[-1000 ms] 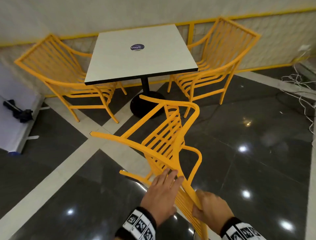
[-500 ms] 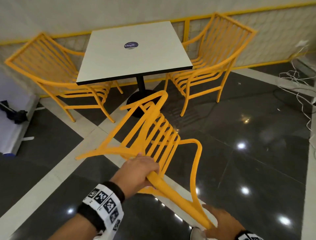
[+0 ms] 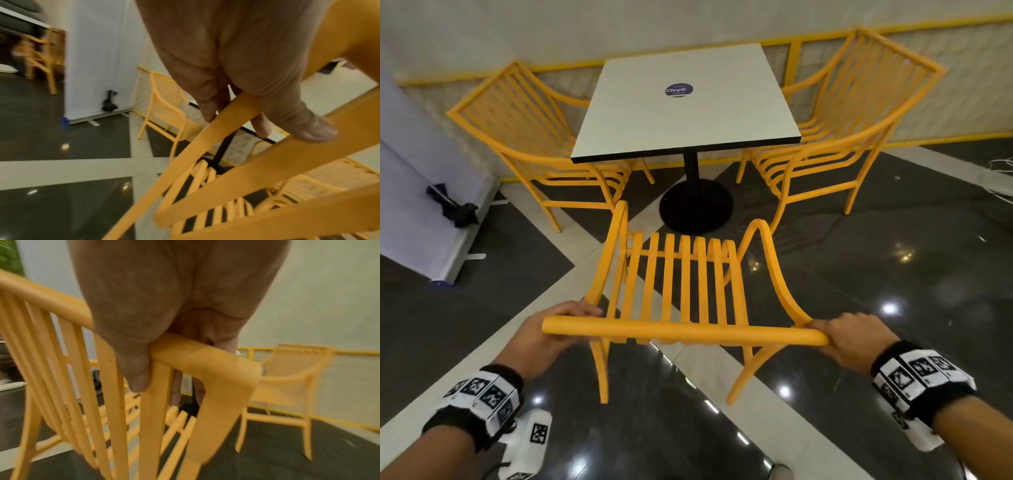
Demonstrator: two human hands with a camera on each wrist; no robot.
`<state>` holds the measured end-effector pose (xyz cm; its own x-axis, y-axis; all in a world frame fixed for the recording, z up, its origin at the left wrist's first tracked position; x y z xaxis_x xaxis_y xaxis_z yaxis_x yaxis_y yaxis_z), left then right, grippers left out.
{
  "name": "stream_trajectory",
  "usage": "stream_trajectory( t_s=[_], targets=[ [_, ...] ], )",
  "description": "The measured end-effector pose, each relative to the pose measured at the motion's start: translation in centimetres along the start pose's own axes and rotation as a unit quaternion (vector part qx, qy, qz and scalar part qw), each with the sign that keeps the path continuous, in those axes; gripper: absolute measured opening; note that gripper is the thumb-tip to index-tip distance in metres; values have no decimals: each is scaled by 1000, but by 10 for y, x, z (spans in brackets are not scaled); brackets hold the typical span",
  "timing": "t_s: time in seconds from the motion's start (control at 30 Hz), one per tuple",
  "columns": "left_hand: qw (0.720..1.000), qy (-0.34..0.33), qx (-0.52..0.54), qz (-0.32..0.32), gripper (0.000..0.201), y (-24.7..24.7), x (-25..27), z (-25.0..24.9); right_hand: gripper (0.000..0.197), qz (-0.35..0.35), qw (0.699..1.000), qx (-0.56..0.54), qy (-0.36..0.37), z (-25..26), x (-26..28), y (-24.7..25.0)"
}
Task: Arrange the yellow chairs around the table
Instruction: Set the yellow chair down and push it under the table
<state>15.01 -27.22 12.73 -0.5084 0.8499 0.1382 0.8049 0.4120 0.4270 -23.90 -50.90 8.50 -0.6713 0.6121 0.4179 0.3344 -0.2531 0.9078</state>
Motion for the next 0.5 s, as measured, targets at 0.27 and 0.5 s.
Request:
stream_trajectory(
  t_s=[0.27,0.5],
  targets=[
    [995,89,23,-47,31,21,37,134,25,11,995,94,27,61,-4,-1],
    [994,93,1,-55,46,13,46,175,30,25,994,101,-22,86,4,-38]
  ],
)
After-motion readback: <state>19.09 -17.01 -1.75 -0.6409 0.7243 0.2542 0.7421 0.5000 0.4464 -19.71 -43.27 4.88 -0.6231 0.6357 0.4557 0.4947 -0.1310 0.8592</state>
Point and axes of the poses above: each hand's wrist, its own x-axis away from the middle knuckle, its own y-axis out of the back of the hand, z = x × y, the point moved 8 cm from there along -x, towards the middle knuckle, and after that the axes turned 6 degrees about -z, right-handed, at the moved point
